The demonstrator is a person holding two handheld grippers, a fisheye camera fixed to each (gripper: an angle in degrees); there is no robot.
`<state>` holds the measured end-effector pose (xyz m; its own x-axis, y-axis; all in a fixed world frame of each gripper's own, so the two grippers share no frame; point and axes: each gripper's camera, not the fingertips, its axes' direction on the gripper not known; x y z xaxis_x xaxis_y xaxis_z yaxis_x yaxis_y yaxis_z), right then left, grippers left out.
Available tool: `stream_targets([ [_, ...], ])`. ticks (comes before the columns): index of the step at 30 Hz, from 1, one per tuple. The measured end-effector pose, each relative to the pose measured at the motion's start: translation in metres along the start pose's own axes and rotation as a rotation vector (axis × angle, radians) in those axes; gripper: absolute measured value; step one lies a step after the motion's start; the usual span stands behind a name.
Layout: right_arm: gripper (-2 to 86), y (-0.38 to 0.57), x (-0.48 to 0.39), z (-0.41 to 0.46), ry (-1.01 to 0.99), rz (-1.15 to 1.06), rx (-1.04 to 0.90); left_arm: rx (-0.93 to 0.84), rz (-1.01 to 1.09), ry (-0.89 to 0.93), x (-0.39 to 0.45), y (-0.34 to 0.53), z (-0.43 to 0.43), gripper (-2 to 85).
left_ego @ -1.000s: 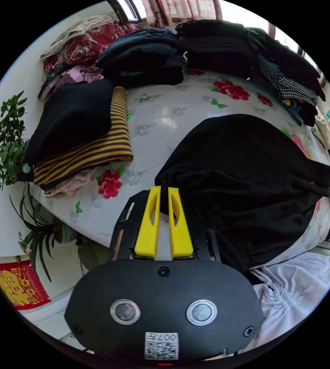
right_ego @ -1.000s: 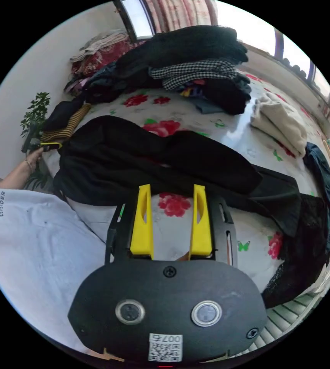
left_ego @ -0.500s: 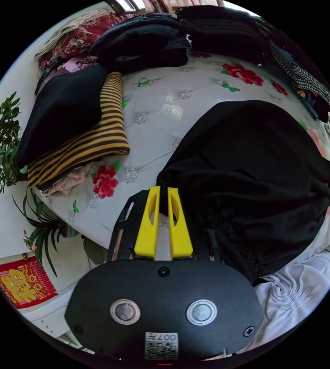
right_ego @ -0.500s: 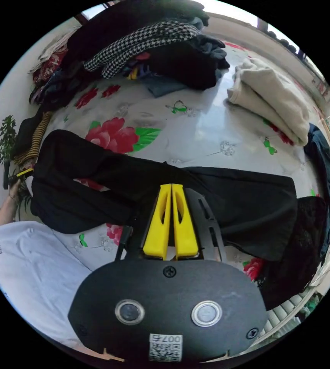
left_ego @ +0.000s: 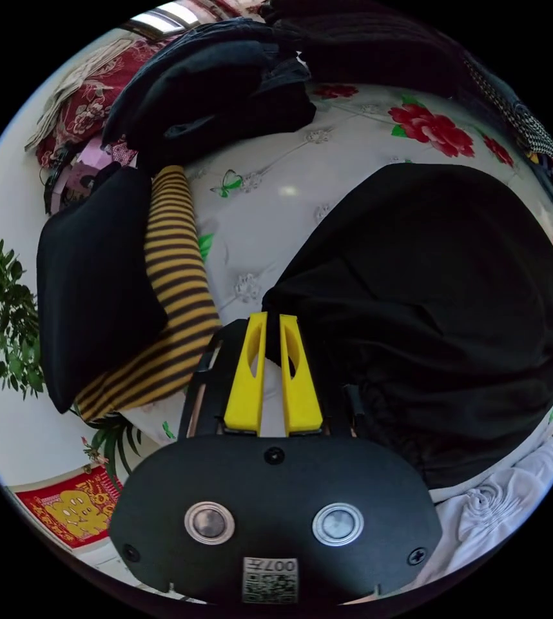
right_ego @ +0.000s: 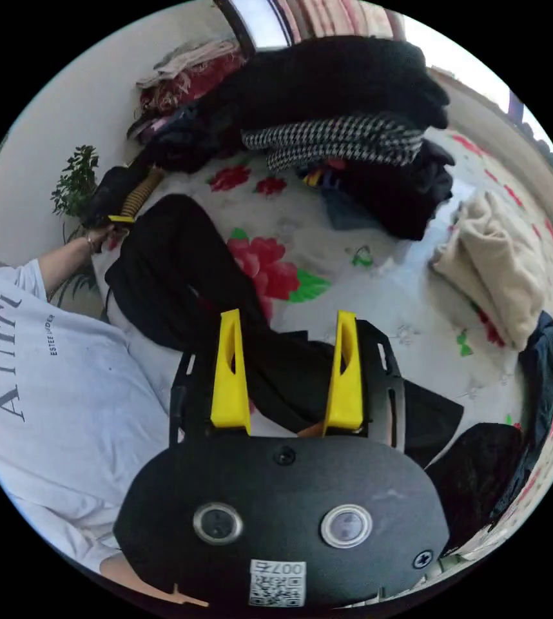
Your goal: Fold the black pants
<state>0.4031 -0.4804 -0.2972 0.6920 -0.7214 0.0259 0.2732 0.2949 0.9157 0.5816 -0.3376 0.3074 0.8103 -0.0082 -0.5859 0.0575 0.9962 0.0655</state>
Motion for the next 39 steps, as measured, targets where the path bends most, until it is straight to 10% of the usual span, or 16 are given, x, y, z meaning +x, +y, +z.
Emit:
stream_targets([
  [5,1.4,0.015,-0.028,0.067,0.071,-0.014,-0.155,-0.005,0.044,0.023,-0.016,-0.012,-0.002,3.0],
  [15,3.1,0.004,-0.049,-0.151,0.648,-0.164,0.306,0.065,-0.039,0.089,-0.050,-0.023,-0.015,4.8],
  [21,6.1,0.050,0.059,-0.060,0.426,0.216,-0.073,0.136,-0.143,0.157,-0.089,0.013,-0.049,5.7],
  [30,9.9,0.240,0.135,-0.120,0.273,0.833,0.157,0.081,-0.291,0.520,-0.061,0.176,-0.060,11.5],
  [39,4.7,0.276,0.177,-0.111,0.293,0.933,0.027,0.012,-0.070,0.243,-0.021,0.161,-0.065,8.0],
])
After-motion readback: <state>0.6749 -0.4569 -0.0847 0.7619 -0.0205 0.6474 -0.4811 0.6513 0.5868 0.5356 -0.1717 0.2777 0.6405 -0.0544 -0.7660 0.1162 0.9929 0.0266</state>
